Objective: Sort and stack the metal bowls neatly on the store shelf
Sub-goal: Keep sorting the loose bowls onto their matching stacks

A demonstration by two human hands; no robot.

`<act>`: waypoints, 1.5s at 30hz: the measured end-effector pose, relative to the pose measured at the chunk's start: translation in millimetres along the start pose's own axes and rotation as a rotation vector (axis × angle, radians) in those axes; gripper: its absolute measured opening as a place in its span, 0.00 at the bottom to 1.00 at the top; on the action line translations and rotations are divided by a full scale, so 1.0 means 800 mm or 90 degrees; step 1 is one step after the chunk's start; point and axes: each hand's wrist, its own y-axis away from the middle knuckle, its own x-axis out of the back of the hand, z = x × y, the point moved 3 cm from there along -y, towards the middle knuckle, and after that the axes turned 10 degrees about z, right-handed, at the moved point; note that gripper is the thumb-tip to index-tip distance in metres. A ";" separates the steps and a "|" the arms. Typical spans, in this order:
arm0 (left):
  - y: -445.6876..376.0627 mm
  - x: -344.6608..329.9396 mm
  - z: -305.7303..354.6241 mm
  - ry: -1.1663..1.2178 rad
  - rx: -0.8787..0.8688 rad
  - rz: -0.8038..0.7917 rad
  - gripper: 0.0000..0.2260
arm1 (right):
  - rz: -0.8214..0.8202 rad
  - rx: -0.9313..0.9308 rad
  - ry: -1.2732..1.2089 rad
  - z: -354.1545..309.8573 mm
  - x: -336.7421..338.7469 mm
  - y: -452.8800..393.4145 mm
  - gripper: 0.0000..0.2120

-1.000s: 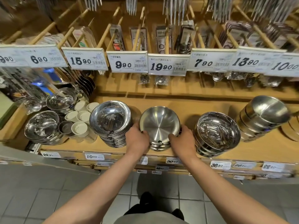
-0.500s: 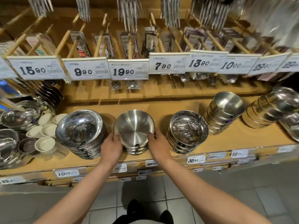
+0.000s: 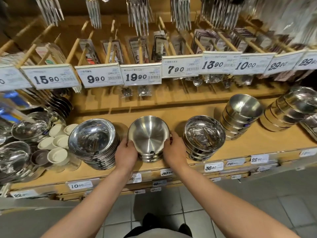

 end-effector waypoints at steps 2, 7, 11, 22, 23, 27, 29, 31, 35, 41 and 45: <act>-0.002 0.000 0.004 -0.010 0.009 0.004 0.19 | 0.001 0.016 0.022 -0.003 0.002 -0.003 0.17; -0.007 0.000 0.014 -0.116 -0.015 0.021 0.17 | 0.005 0.025 0.064 -0.006 0.005 -0.004 0.15; -0.010 0.001 0.018 -0.171 -0.031 0.037 0.16 | -0.009 0.020 0.073 -0.009 0.008 -0.006 0.16; -0.007 0.005 0.019 -0.149 -0.043 0.024 0.18 | -0.029 -0.020 0.036 -0.010 0.010 -0.002 0.18; -0.006 0.006 0.018 -0.137 -0.034 0.018 0.19 | -0.033 -0.025 0.033 -0.011 0.010 -0.001 0.18; 0.007 0.009 0.011 -0.054 0.040 -0.022 0.20 | -0.058 -0.058 0.029 -0.011 0.013 0.009 0.19; 0.018 0.013 0.007 -0.052 0.044 -0.030 0.20 | -0.064 -0.075 0.017 -0.012 0.018 0.017 0.19; 0.035 0.021 0.006 -0.053 0.030 -0.036 0.20 | -0.070 -0.078 -0.003 -0.017 0.028 0.028 0.20; 0.070 0.036 0.025 -0.067 -0.055 -0.035 0.16 | -0.064 -0.052 -0.040 -0.023 0.075 0.043 0.23; 0.104 0.009 0.056 -0.001 -0.120 -0.115 0.08 | 0.031 -0.111 -0.159 0.012 0.176 0.038 0.12; 0.118 -0.031 0.042 0.003 -0.068 -0.182 0.08 | 0.080 -0.160 -0.258 0.059 0.230 0.034 0.06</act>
